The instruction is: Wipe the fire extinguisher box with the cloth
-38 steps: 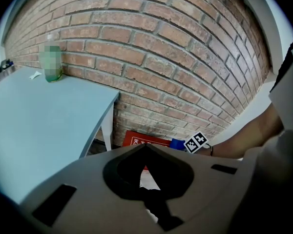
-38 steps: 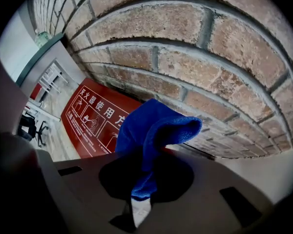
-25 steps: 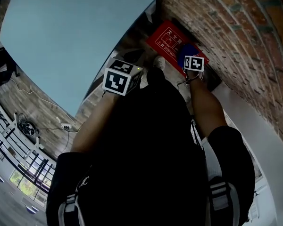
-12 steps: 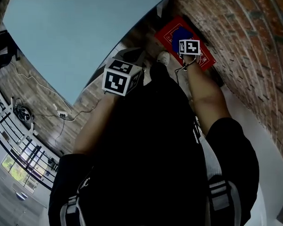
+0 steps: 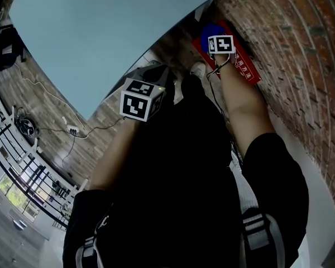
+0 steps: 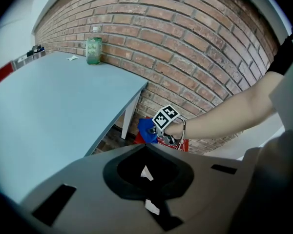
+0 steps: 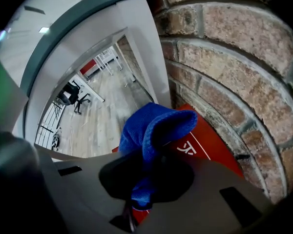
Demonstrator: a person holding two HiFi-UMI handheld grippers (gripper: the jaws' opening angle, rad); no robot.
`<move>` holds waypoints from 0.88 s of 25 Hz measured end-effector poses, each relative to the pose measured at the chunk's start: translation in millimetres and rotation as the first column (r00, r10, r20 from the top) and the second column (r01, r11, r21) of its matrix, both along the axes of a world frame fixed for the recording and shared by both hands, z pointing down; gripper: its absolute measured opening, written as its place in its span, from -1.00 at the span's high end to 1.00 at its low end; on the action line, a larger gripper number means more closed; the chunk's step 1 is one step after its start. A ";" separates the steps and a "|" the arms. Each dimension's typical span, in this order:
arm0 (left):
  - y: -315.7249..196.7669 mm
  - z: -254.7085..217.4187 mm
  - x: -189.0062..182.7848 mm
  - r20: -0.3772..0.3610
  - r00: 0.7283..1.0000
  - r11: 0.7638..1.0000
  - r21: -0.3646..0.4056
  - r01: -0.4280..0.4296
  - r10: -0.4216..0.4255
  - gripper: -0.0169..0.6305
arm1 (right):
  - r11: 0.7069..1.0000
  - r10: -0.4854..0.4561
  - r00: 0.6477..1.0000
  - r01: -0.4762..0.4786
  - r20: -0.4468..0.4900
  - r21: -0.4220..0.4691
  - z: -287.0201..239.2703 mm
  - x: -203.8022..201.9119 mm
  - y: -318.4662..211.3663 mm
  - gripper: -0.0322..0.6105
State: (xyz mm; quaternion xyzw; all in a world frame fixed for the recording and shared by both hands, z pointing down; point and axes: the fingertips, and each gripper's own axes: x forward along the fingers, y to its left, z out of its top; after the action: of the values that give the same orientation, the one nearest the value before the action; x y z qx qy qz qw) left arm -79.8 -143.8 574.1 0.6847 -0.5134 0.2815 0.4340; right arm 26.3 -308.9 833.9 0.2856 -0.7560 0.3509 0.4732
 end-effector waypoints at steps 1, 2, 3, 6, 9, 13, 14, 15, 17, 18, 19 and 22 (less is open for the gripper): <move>0.7 1.0 -0.6 -0.003 1.000 1.000 -0.003 0.002 -0.002 0.97 | 1.000 0.006 1.000 -0.006 0.004 0.003 -0.7 -1.7 -1.0 0.77; 1.4 2.4 -0.3 -0.007 1.000 1.000 -0.007 0.004 -0.004 0.97 | 1.000 0.017 1.000 -0.017 0.010 0.005 -1.1 -1.1 -1.2 0.77; 1.8 4.0 0.7 -0.013 1.000 1.000 -0.010 0.005 -0.005 0.97 | 0.999 0.032 0.999 -0.032 0.018 0.004 -1.4 1.1 -0.6 0.77; 1.0 6.4 2.8 -0.029 0.999 1.000 -0.015 -0.019 0.018 0.97 | 0.996 0.091 0.995 -0.090 0.039 -0.006 -2.9 11.6 5.6 0.77; 0.9 8.9 9.4 -0.049 0.995 0.995 -0.023 -0.092 0.091 0.97 | 0.985 0.171 0.984 -0.171 0.046 -0.016 -2.7 31.7 19.4 0.77; 2.5 16.5 23.2 -0.061 0.974 0.975 -0.028 -0.220 0.218 0.97 | 0.966 0.257 0.966 -0.257 0.018 -0.013 -2.5 70.5 47.4 0.77; 1.9 17.0 26.3 -0.061 0.967 0.968 -0.024 -0.250 0.248 0.97 | 0.960 0.279 0.960 -0.279 0.013 -0.010 -1.7 81.5 55.0 0.77; 1.2 17.0 29.5 -0.060 0.959 0.960 -0.020 -0.278 0.277 0.97 | 0.953 0.303 0.953 -0.303 0.008 -0.006 -1.0 93.0 62.3 0.77; 0.8 16.8 36.6 -0.063 0.943 0.944 -0.013 -0.329 0.328 0.97 | 0.934 0.357 0.934 -0.357 -0.007 -0.002 0.0 118.4 75.4 0.77; 1.4 17.0 39.8 -0.064 0.934 0.935 -0.012 -0.353 0.352 0.97 | 0.922 0.388 0.921 -0.388 -0.017 0.001 0.2 131.7 81.4 0.77; 2.8 17.5 42.7 -0.065 0.924 0.926 -0.012 -0.378 0.377 0.97 | 0.907 0.422 0.906 -0.422 -0.026 0.004 0.2 145.1 87.4 0.77; 10.3 18.5 48.4 -0.065 0.896 0.897 -0.016 -0.441 0.439 0.97 | 0.858 0.513 0.857 -0.513 -0.046 0.014 -0.8 180.4 106.6 0.77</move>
State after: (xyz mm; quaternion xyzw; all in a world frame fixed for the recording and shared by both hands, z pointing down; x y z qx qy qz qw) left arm -31.4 -133.5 592.6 0.7844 -0.3279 0.3595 0.3848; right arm 206.7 -202.3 833.1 0.4852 -0.6412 0.4567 0.3806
